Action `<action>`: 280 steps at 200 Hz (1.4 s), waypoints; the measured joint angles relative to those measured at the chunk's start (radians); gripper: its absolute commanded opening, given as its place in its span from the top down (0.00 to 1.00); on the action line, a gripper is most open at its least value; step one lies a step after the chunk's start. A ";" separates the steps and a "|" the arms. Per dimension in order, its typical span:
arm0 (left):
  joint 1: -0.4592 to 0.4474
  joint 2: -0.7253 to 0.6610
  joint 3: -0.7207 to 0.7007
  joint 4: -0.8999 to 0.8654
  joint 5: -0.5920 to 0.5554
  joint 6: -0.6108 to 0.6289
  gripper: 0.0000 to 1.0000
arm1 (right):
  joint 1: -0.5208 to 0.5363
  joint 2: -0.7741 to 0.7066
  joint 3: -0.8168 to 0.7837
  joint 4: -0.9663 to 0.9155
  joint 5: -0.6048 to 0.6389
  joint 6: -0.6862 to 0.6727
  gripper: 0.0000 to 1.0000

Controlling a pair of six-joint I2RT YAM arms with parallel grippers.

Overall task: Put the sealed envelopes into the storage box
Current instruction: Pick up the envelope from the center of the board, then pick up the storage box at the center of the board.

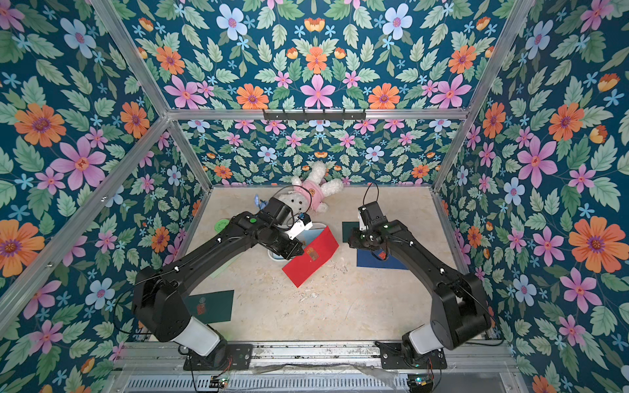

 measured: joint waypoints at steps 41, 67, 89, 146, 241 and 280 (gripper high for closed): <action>0.082 -0.066 0.030 -0.010 -0.172 -0.082 1.00 | 0.040 0.193 0.150 0.031 -0.029 -0.004 0.57; 0.112 -0.093 0.051 0.007 -0.242 -0.108 1.00 | 0.079 0.290 0.229 0.032 -0.037 -0.006 0.63; 0.129 -0.083 0.077 0.010 -0.267 -0.121 1.00 | 0.088 0.351 0.264 0.039 -0.040 -0.002 0.64; 0.134 -0.059 0.093 0.010 -0.288 -0.108 1.00 | 0.092 0.399 0.259 0.030 -0.033 0.009 0.65; 0.135 0.010 0.136 -0.053 -0.193 0.000 1.00 | 0.108 0.370 0.199 0.052 -0.043 -0.008 0.84; 0.129 0.024 0.151 -0.119 -0.138 0.093 1.00 | 0.107 0.303 0.115 0.051 -0.043 -0.026 0.87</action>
